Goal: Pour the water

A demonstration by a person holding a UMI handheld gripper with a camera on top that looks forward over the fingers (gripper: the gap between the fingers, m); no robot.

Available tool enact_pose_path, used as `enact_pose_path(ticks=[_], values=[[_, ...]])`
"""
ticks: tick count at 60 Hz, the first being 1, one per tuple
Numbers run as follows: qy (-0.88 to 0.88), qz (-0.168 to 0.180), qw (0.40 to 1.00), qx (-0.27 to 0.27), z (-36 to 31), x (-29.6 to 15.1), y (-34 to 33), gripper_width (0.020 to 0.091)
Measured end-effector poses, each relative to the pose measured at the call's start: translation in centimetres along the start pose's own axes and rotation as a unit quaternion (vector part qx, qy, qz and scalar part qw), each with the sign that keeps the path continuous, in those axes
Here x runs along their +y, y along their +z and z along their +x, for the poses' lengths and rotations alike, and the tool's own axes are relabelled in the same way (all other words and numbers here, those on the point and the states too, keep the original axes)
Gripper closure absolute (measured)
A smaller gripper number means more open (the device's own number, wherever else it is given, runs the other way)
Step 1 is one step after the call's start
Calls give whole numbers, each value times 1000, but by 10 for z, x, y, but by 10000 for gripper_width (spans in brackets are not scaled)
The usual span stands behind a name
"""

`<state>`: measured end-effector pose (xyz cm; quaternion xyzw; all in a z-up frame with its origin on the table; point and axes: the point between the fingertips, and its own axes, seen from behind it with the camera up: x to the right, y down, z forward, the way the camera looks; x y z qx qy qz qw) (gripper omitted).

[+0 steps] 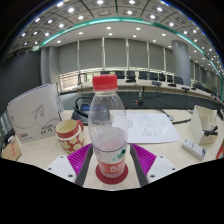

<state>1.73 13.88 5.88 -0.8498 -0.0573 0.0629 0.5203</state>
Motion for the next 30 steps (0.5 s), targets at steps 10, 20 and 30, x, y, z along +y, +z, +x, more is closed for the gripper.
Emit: enact_pose_path(ticks=[10,20,30], values=[[-1,-34,999,40,6,-9,-50,251],[1,-79,995,65,-18,-13,-141,245],[-14,-103,990,96,-51,-7,-225,245]])
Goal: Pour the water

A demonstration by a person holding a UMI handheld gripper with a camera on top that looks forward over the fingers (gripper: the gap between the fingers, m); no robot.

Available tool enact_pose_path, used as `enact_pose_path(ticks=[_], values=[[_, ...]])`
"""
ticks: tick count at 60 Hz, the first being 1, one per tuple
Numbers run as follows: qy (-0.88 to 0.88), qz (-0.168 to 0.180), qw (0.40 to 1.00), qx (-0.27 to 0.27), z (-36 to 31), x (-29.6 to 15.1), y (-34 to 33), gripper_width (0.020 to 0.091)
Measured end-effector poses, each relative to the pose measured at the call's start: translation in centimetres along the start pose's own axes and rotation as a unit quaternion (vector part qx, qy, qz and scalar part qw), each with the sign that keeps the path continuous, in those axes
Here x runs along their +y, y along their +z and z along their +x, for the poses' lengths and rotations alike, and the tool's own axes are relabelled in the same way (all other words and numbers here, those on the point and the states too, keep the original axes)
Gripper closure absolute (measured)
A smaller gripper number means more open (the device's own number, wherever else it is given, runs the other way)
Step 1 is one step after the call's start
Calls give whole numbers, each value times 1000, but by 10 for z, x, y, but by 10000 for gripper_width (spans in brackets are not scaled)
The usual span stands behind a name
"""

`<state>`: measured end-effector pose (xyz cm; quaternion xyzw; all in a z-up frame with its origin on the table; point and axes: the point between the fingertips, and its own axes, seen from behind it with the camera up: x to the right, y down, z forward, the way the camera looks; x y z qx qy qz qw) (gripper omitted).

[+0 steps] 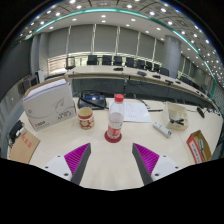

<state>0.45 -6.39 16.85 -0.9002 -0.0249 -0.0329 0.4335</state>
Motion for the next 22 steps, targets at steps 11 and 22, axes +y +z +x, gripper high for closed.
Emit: enact_pose_path(ticks=[11,22], values=[[2,11,1000,21,-11,6,-58,247],[7,3,1000,20,-23,14,-84,245]])
